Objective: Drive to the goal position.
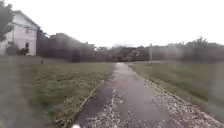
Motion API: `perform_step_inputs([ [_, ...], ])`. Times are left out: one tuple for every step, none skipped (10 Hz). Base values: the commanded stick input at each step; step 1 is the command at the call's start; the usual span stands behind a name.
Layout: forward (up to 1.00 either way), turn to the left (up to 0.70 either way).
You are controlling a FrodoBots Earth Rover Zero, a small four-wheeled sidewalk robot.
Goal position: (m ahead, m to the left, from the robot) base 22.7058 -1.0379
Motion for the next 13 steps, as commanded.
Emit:
perform_step_inputs([
  [0.7, -0.32],
  [0.7, -0.35],
  [0.7, -0.35],
  [0.7, -0.35],
  [0.7, -0.35],
  [0.7, -0.08],
  [0.7, -0.02],
  [0.7, 0.0],
  [0.7, 0.0],
  [0.7, 0.0],
  [0.7, 0.0],
  [0.7, 0.0],
  [0.7, 0.0],
])
